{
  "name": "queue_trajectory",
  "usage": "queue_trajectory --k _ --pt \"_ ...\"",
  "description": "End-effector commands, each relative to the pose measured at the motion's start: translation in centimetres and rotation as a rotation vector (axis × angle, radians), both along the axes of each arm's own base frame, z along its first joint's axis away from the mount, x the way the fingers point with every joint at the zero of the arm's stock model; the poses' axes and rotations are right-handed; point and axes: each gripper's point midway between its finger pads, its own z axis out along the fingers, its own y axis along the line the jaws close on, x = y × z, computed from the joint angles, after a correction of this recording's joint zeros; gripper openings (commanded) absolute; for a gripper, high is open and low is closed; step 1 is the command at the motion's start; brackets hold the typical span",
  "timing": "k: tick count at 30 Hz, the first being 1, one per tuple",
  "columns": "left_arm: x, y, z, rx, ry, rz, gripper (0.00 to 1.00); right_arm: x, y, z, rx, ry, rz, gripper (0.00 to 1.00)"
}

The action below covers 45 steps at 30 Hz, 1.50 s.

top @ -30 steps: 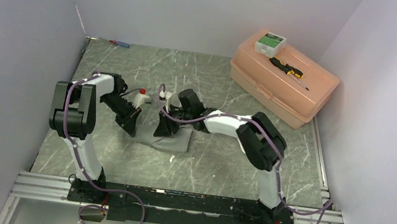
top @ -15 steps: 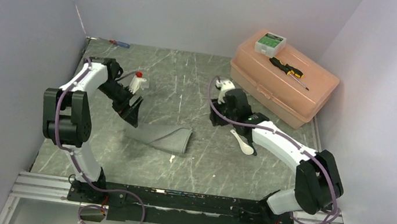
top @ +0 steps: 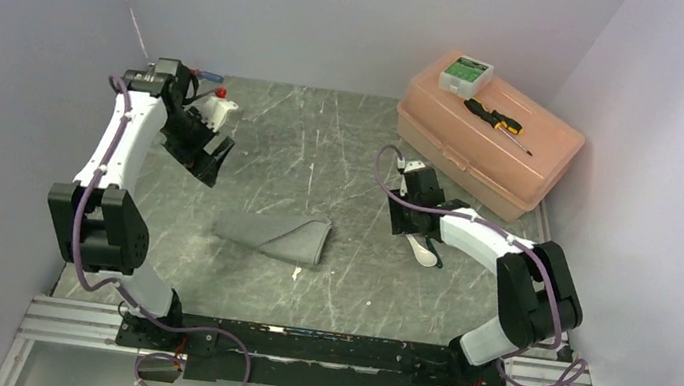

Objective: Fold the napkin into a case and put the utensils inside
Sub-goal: Pick up the spoon from the center of the board, then pass from the right arm to the left

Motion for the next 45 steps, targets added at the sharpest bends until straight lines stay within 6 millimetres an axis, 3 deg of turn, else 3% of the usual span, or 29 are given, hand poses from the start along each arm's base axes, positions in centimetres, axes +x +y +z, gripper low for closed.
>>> queue_trajectory --k 1,4,7,10,17,22,25,26,30,32,37,41,45 --pt "2.4 5.4 3.3 0.257 -0.210 0.160 0.95 0.4 -1.0 -0.7 -0.033 -0.004 -0.026 0.52" --pt "3.8 7.3 5.3 0.325 -0.379 0.220 0.95 0.3 -1.6 -0.6 -0.037 0.005 -0.046 0.56" --pt "5.0 7.6 6.5 0.320 -0.477 0.270 0.95 0.0 -1.5 -0.8 -0.031 0.039 -0.044 0.72" --pt "4.8 5.7 6.2 0.215 -0.389 0.258 0.95 -0.1 -1.6 -1.1 -0.039 0.063 -0.037 0.72" --pt "7.1 3.2 6.6 0.064 -0.339 0.274 0.95 -0.7 -1.4 -2.6 -0.038 0.167 -0.004 0.66" --pt "8.0 2.0 8.2 -0.016 -0.351 0.273 0.95 0.0 -0.2 -1.8 0.018 0.167 0.034 0.45" --pt "8.0 1.0 8.8 -0.063 -0.346 0.260 0.95 0.7 1.0 -0.6 0.069 0.146 0.058 0.08" --pt "7.9 0.6 8.8 -0.080 -0.336 0.253 0.95 1.0 1.4 0.0 0.088 0.128 0.067 0.00" --pt "7.0 -2.0 8.4 -0.142 -0.272 0.214 0.95 2.2 3.4 3.0 0.154 0.036 0.104 0.00" --pt "6.1 -4.1 7.6 -0.172 -0.220 0.173 0.95 2.8 5.0 5.1 0.196 -0.023 0.146 0.00" --pt "3.6 -10.5 6.7 -0.297 -0.124 0.067 0.95 3.5 12.0 12.3 0.289 -0.168 0.337 0.00" --pt "2.3 -14.5 8.2 -0.524 -0.064 0.056 0.95 2.1 17.6 17.6 0.376 -0.284 0.516 0.00" --pt "1.1 -16.8 10.9 -0.703 -0.007 0.038 0.95 0.2 21.3 21.1 0.456 -0.394 0.620 0.00"
